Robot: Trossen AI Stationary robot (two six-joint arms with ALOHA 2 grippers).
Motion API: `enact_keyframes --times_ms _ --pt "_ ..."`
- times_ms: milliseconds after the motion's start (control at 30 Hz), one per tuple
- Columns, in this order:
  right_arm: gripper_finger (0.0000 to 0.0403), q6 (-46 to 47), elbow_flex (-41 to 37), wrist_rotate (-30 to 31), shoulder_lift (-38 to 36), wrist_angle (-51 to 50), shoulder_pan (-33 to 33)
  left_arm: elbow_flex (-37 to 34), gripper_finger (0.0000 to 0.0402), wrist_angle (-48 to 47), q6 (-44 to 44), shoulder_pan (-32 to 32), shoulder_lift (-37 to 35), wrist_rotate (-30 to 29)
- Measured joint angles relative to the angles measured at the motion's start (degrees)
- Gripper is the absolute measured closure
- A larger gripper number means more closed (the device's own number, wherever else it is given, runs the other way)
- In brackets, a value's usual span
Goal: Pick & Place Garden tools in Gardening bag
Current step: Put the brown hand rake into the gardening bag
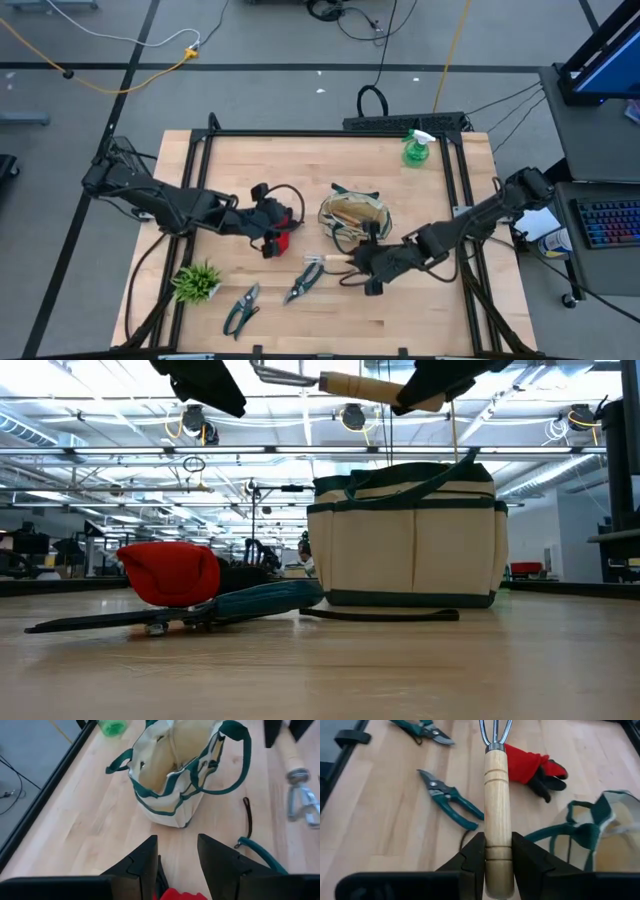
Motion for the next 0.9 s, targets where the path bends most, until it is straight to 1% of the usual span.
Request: enact_keyframes --times_ms 200,500,733,900 --pt "0.0336 -0.1 0.0 0.0 -0.1 -3.1 -4.2 0.0 0.0257 0.0 -1.8 -1.5 0.0 0.0" --pt "0.0333 -0.3 0.1 0.2 -3.9 -6.2 -9.4 0.0 0.0257 -0.9 -2.1 -2.7 0.0 -0.2" --pt "0.0335 -0.1 0.0 0.0 -6.5 -16.8 -11.8 0.0 0.0257 -3.1 -3.0 -2.9 0.0 -0.9" --pt "0.0333 0.0 0.0 -0.1 -6.4 -19.0 -13.3 0.0 0.0257 -3.0 -3.1 -2.9 0.0 -1.0"
